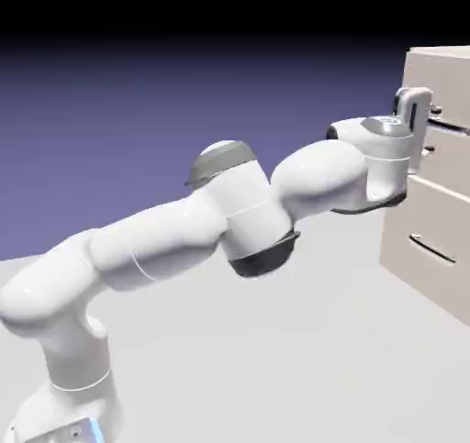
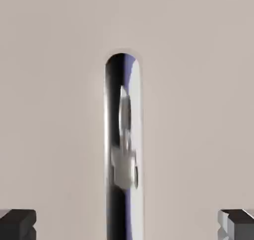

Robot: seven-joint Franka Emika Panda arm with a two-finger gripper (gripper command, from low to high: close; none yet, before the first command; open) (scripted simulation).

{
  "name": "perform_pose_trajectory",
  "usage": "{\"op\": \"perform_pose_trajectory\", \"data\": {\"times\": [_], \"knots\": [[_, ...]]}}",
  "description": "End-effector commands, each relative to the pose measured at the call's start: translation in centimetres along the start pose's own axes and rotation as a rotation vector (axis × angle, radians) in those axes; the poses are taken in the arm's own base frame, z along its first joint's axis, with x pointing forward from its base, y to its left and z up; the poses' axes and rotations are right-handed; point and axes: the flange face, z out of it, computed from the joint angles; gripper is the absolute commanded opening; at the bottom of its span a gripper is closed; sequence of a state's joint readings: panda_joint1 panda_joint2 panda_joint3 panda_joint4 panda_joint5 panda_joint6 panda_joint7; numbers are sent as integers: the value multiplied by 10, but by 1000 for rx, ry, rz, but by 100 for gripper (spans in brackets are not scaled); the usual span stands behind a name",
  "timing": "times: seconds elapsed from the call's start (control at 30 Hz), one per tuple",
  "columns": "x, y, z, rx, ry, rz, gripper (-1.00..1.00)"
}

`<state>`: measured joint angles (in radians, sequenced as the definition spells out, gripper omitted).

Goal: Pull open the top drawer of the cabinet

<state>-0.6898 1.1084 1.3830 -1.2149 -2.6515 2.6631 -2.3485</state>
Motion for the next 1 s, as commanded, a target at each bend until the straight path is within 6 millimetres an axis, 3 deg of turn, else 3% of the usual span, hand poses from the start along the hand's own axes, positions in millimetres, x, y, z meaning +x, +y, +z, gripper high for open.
{"op": "perform_pose_trajectory", "data": {"times": [0.0, 0.33, 0.37, 0.63, 0.97], "knots": [[-2, -1, 5, 0, -2, 1, 0], [2, 2, 45, -1, 2, -1, 0], [2, 2, 45, -1, 2, -1, -100], [2, 1, 21, -1, 2, -1, -100], [2, 1, -33, -1, 2, -1, -100]]}}
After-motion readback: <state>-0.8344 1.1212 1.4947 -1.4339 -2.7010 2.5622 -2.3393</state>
